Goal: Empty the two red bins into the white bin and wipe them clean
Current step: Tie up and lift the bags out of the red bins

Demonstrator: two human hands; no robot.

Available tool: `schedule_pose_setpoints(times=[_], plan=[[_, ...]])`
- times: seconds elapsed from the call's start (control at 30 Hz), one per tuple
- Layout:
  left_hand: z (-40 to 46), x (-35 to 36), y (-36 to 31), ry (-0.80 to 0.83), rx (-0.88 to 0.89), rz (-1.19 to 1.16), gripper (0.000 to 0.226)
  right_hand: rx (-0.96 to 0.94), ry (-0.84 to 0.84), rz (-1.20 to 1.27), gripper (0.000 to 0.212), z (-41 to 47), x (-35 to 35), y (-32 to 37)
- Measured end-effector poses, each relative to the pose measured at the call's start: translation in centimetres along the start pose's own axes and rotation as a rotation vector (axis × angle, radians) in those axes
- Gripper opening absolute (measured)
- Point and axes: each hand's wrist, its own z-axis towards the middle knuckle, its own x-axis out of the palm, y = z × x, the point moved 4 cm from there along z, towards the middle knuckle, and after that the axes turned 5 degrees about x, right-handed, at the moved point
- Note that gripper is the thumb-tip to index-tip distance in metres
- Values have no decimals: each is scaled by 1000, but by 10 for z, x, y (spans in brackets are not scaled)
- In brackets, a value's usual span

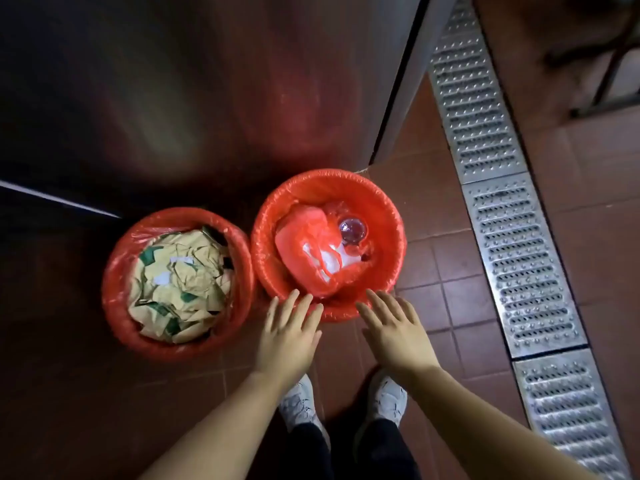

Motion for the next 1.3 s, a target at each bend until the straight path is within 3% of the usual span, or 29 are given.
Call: schedule_pose_setpoints(times=[0.2,0.37,0.57,0.83,1.0,1.17,1.3], plan=[[12,67,3,20,43,-25,48,-105,-18,-34,54,16,64,7],[18,88,7,-75,47,-29,35,-199,-188,-49,33,28,77,9],[20,89,12,-244,88,-81,22,-279,-307,-11,28,33,72,6],[21,84,16,-248,99,-177,16,-244,-263,11,8,40,62,5],[23,85,10,-157,89,-253,10,-198,-210,-25,26,47,48,7],[25,80,-5,-95,52,-292,12,-162,-154,-19,13,31,44,-8],[20,71,-15,-32,75,-351,17,-199,-104,-26,19,26,37,-12]])
